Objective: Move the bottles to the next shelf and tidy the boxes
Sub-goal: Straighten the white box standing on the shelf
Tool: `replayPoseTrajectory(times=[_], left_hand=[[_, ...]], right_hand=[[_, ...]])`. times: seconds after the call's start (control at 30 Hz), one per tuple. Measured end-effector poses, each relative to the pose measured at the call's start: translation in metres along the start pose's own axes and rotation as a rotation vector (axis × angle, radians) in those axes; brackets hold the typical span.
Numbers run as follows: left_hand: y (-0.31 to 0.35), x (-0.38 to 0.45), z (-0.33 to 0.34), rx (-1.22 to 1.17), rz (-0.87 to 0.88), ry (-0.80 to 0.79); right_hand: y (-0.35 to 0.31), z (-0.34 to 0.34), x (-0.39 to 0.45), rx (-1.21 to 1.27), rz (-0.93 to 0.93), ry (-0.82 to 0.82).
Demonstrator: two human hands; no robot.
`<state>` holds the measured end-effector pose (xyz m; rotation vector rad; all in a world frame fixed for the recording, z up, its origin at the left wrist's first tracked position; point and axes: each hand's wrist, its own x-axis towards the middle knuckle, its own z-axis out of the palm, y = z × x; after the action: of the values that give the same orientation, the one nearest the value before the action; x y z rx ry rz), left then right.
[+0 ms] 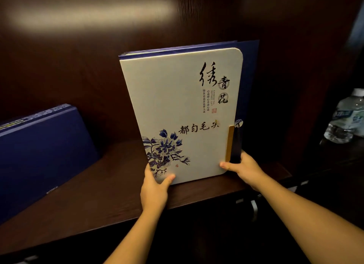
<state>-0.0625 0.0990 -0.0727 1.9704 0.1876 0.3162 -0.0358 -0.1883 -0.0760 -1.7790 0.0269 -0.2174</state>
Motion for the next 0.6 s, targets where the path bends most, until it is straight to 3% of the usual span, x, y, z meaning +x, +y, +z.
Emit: replayPoseTrajectory(times=[0.6], left_hand=[[0.001, -0.029, 0.006, -0.007, 0.062, 0.065]], right_hand=[[0.000, -0.014, -0.022, -0.011, 0.022, -0.023]])
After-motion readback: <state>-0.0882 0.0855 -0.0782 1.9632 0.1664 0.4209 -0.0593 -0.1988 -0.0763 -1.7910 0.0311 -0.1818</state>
